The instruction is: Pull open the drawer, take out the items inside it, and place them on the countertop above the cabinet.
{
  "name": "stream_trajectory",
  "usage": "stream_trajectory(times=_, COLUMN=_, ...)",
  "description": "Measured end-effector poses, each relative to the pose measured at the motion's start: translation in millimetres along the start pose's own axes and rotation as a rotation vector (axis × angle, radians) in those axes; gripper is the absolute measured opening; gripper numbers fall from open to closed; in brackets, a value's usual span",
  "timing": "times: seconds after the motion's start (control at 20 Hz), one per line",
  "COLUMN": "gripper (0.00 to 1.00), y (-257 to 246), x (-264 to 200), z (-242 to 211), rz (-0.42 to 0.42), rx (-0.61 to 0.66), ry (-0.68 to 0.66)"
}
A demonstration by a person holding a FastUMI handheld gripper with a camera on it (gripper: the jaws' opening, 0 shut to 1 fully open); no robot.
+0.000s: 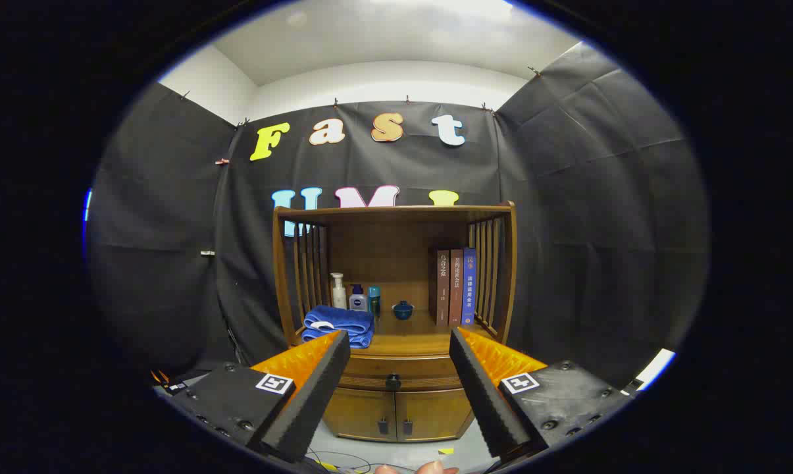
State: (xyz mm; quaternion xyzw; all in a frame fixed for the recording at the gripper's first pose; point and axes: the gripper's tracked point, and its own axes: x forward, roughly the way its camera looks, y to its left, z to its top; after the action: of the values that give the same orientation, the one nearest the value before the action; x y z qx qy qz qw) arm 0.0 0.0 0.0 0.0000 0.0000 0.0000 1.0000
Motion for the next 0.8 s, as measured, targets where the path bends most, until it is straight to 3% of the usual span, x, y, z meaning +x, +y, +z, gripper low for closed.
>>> stream_trajectory(times=0.8, gripper=0.99, y=-1.6, x=-5.4, z=-2.1, rz=-0.005, rx=0.007, ry=0.014)
